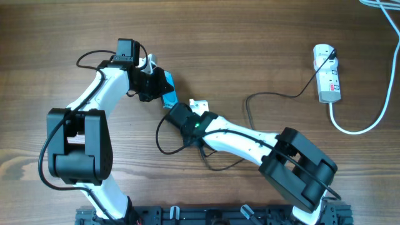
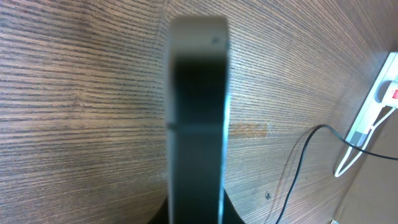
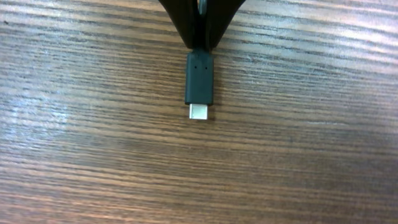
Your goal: Plug charger to phone and switch on socket
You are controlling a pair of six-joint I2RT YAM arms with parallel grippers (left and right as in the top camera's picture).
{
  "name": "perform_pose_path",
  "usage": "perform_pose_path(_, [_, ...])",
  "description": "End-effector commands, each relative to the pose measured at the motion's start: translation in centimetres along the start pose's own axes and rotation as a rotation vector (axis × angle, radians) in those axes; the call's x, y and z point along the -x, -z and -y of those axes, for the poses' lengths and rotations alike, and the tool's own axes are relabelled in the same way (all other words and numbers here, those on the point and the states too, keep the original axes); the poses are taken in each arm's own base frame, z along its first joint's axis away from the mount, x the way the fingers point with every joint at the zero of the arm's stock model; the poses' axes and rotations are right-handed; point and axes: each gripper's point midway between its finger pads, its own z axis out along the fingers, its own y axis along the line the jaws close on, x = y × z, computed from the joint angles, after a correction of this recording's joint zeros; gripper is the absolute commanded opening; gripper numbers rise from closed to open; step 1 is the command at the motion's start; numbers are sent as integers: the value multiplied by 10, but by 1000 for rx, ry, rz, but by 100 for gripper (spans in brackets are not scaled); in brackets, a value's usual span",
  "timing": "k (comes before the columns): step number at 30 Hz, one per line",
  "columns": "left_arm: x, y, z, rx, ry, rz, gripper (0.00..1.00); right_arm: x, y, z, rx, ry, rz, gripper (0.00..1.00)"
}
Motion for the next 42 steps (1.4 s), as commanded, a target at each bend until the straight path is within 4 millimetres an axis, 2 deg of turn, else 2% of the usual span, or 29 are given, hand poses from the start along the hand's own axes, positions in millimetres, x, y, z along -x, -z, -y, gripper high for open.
perform_pose_path(1, [-2,-1,0,-7,5,-6,4,-19,0,-4,126,22,-178,4])
perform_pose_path(3, [-2,-1,0,-9,4,-5,4,-6,33,-20,360,38,-226,4])
perform_pose_path(6, [-2,-1,2,-18,3,-9,4,22,105,-35,796,174,-197,4])
perform_pose_path(8, [-2,-1,2,-19,3,-9,4,33,132,-41,1017,246,-153,4])
perform_pose_path(9, [-2,-1,2,-20,2,-8,4,35,134,-41,1067,260,-138,4])
perform_pose_path(11, [-4,0,8,-52,-1,-19,4,30,124,-41,1165,300,-89,4])
perform_pose_path(13, [-4,0,8,-55,-1,-20,4,17,129,-44,1335,364,-62,4])
perform_pose_path(15, [-4,0,9,-55,-13,-19,4,-6,128,-43,1455,399,-61,4])
perform_pose_path(18, [-3,0,9,-56,-39,-16,4,-22,111,-36,1428,353,-69,4])
perform_pose_path(21, [-3,0,8,-53,-42,-14,4,-10,104,-37,1370,198,-109,4])
perform_pose_path(25, [-4,-2,11,-55,-49,-16,4,5,118,-44,1397,60,-161,4])
perform_pose_path(29, [-13,-9,20,-52,-78,-38,4,14,100,-42,1324,-54,-157,4])
perform_pose_path(33, [-16,-16,19,10,-98,-26,4,25,93,-42,1291,-64,-99,4])
perform_pose_path(38, [-17,-18,19,27,-69,-25,4,26,85,-43,1216,-114,-201,4])
perform_pose_path(42, [-20,-18,16,60,-40,-30,4,39,94,-51,1171,-70,-214,4])
